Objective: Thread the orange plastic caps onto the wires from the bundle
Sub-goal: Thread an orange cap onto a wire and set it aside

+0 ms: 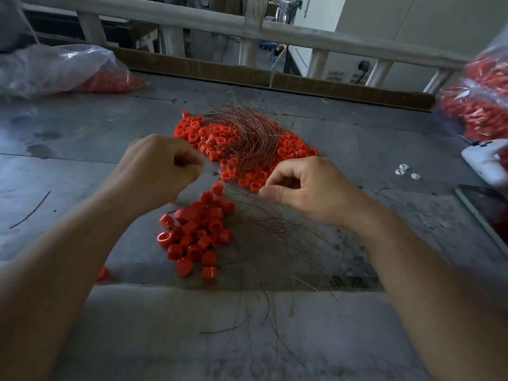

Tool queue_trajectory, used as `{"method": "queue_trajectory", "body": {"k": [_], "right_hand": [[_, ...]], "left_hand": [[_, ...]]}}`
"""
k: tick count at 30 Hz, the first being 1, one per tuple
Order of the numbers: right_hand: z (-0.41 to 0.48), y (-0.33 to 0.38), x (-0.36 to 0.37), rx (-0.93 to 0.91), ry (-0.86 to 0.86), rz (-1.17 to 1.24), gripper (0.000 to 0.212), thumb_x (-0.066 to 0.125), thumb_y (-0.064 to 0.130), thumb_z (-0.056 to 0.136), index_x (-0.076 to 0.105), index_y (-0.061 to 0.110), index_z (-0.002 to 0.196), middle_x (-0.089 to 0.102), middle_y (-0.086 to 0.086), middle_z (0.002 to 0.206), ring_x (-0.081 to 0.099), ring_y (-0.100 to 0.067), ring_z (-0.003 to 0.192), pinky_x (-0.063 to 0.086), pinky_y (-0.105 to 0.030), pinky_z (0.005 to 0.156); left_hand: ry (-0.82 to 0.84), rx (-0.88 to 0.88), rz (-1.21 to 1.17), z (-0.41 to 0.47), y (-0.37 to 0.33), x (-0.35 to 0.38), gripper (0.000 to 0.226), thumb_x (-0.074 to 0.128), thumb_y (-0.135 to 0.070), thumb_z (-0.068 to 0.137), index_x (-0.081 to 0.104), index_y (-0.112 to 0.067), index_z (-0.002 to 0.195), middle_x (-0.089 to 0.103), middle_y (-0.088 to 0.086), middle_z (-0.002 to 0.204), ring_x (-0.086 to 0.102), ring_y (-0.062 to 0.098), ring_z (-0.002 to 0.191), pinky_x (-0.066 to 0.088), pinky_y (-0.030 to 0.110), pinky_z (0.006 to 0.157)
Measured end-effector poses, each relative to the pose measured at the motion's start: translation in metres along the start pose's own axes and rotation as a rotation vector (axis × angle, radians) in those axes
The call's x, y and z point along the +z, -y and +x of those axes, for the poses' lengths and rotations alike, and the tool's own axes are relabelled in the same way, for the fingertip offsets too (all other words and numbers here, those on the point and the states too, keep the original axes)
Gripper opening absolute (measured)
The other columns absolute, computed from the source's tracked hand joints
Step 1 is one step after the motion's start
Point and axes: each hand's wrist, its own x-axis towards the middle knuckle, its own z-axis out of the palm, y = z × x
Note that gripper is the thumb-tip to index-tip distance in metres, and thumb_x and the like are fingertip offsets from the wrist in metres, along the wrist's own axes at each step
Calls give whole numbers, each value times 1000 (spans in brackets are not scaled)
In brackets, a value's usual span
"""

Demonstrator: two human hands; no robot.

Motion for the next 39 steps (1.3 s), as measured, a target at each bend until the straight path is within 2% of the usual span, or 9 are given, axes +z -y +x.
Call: {"method": "queue_trajectory", "body": {"k": [4,6,9,16,20,24,29,33,39], "right_hand": [[1,-4,-3,11,-153,-28,16,66,33,80,59,29,67,58,15,65,53,8,60,41,-5,57],[2,-7,-4,33,-218,-58,16,66,32,81,62,24,68,58,14,64,54,3,59,42,-8,56],[3,-12,-6,62,-272,-101,19,65,32,82,65,18,70,56,14,60,49,2,52,38,-9,52],[4,-19,-8,92,-342,-149,21,64,31,83,66,14,72,52,15,56,45,-1,47,34,-16,50],[5,-21,-9,99,-355,-171,21,65,30,83,66,13,72,54,17,61,49,-2,51,37,-16,52],[6,-22,-8,101,-355,-190,21,65,31,83,65,14,70,50,18,56,46,-2,47,32,-14,48],[8,-25,-6,124,-338,-207,21,64,32,83,62,18,68,52,14,56,48,-7,47,34,-18,47],[10,-28,-5,158,-309,-244,21,63,34,84,61,19,69,54,11,58,51,-10,51,37,-21,47],[15,-37,-5,236,-311,-239,18,63,33,85,60,22,71,54,14,66,54,-9,66,41,-24,60]], "left_hand": [[-73,-97,59,16,18,8,20,65,-13,82,69,-17,101,61,-6,81,52,6,67,35,10,60],[-67,-133,92,27,26,9,29,65,-13,81,66,-14,110,64,7,100,56,19,86,37,25,72],[-64,-141,142,45,35,10,42,65,-12,80,59,-12,121,58,15,121,53,31,110,38,33,82],[-14,-176,205,73,44,14,57,59,-9,84,41,-13,137,41,22,136,44,37,121,35,40,99],[-34,-156,246,75,49,23,38,55,-11,88,56,-15,126,52,21,127,47,37,116,38,40,95],[-102,-105,231,73,46,24,15,61,-12,84,70,-10,96,65,17,102,56,35,95,41,35,73],[-136,-150,140,71,39,10,15,65,-8,82,71,-8,96,68,15,96,58,26,79,43,26,57],[-181,-161,25,58,20,-12,15,69,-9,78,71,-12,94,68,9,92,56,15,76,41,26,70],[-64,-29,-206,16,-24,-8,21,77,-14,70,63,-30,70,65,-10,74,55,-2,61,40,15,55]]}}
